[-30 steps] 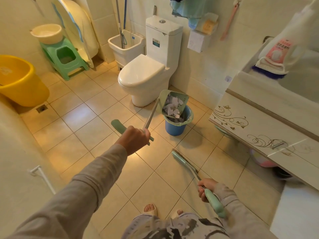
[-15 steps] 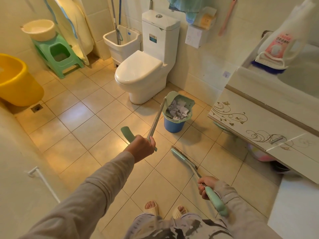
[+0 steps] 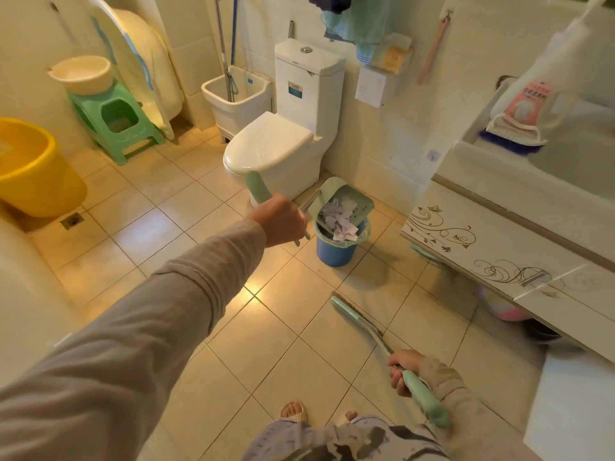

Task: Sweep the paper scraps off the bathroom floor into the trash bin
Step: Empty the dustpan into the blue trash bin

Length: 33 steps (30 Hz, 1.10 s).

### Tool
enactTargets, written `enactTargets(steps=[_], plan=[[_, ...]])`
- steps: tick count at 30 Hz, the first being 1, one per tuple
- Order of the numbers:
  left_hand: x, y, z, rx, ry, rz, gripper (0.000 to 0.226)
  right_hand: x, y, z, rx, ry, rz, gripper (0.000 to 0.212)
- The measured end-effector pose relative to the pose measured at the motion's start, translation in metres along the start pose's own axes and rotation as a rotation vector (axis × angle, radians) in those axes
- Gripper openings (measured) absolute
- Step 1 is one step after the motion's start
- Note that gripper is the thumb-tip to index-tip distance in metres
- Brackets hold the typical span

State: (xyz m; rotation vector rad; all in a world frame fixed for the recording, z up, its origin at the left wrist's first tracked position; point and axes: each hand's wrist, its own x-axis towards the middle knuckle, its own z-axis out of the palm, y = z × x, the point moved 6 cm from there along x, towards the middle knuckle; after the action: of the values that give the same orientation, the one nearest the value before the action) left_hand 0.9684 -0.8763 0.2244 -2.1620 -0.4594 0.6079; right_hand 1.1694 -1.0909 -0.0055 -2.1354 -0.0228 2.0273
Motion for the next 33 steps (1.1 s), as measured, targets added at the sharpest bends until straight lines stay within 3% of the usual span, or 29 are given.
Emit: enactTargets(steps=[9, 12, 18, 24, 28, 33], plan=[[-0.001, 0.013, 0.014, 0.029, -0.002, -0.008, 0.019, 0.000, 0.003, 0.006, -0.029, 0.003, 0.020, 0.047], [-0.002, 0.029, 0.020, 0.047, -0.006, 0.091, 0.019, 0.002, 0.003, 0.005, -0.010, 0.000, 0.021, 0.049], [-0.007, 0.061, 0.025, 0.140, -0.001, 0.242, 0.040, 0.002, 0.003, 0.007, -0.013, 0.002, 0.025, 0.048], [-0.006, 0.051, 0.030, 0.072, -0.026, 0.171, 0.038, 0.001, 0.002, 0.007, -0.034, -0.004, 0.018, 0.050], [-0.007, 0.029, 0.030, 0.003, -0.048, 0.065, 0.018, 0.000, 0.004, 0.004, -0.019, -0.010, 0.016, 0.050], [-0.002, 0.002, 0.018, 0.089, 0.011, 0.094, 0.015, -0.002, 0.005, 0.001, 0.003, -0.007, 0.010, 0.047]])
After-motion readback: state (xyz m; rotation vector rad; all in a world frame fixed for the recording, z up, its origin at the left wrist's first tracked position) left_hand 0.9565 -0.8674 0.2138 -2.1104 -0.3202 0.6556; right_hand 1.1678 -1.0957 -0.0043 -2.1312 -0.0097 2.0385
